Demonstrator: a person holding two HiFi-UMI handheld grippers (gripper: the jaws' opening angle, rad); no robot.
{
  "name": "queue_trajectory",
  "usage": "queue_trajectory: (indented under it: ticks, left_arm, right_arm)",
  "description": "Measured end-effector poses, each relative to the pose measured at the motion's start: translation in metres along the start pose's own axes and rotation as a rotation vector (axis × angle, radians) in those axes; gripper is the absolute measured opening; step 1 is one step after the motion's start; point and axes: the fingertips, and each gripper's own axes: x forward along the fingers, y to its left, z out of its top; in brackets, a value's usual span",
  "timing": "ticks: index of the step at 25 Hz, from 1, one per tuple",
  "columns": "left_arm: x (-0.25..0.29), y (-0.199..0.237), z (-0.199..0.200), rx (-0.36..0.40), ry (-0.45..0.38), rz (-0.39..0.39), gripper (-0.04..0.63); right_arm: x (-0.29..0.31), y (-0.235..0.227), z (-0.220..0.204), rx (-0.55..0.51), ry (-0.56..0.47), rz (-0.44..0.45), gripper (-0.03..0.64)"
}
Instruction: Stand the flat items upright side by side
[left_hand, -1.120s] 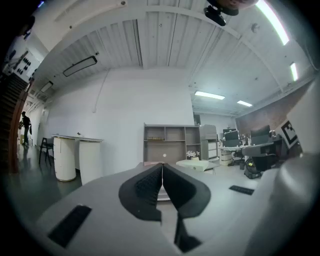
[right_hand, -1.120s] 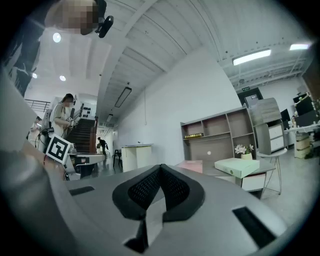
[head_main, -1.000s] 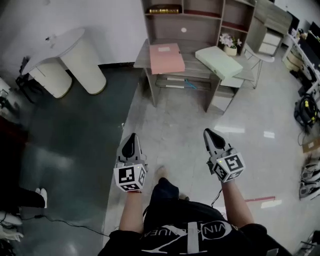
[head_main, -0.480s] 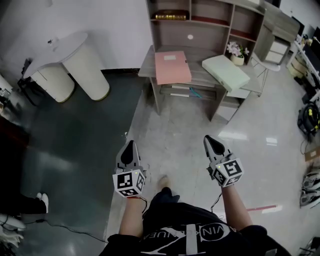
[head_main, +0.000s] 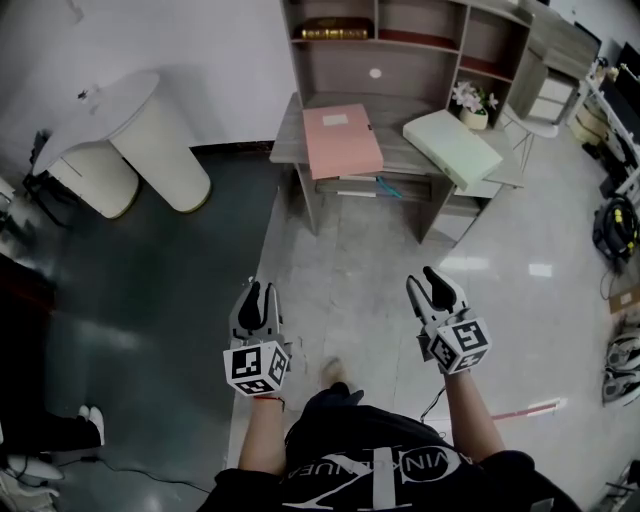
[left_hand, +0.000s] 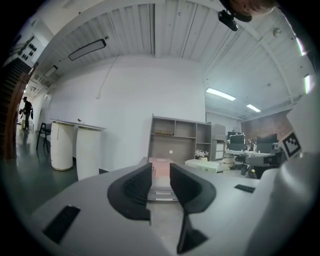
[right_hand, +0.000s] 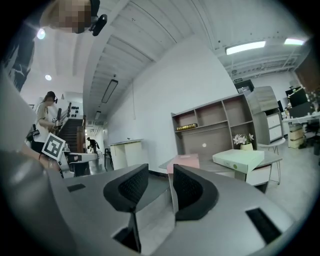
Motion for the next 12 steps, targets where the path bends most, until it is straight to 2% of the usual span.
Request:
queue_trajectory:
  ticks: [2,12]
  left_arm:
    - [0.011,0.009,0.0,0.0,0.006,-0.01,0.123]
    - [0.07,0.065,0.008,-0.006,0.008,-0.047,0.133]
  right_arm:
    - [0.011,-0.003,0.0,0.019,-0.004,-0.014,0.172]
    - [0.075,-0.008,0.0,0.045,-0.018,-0.083,0.189]
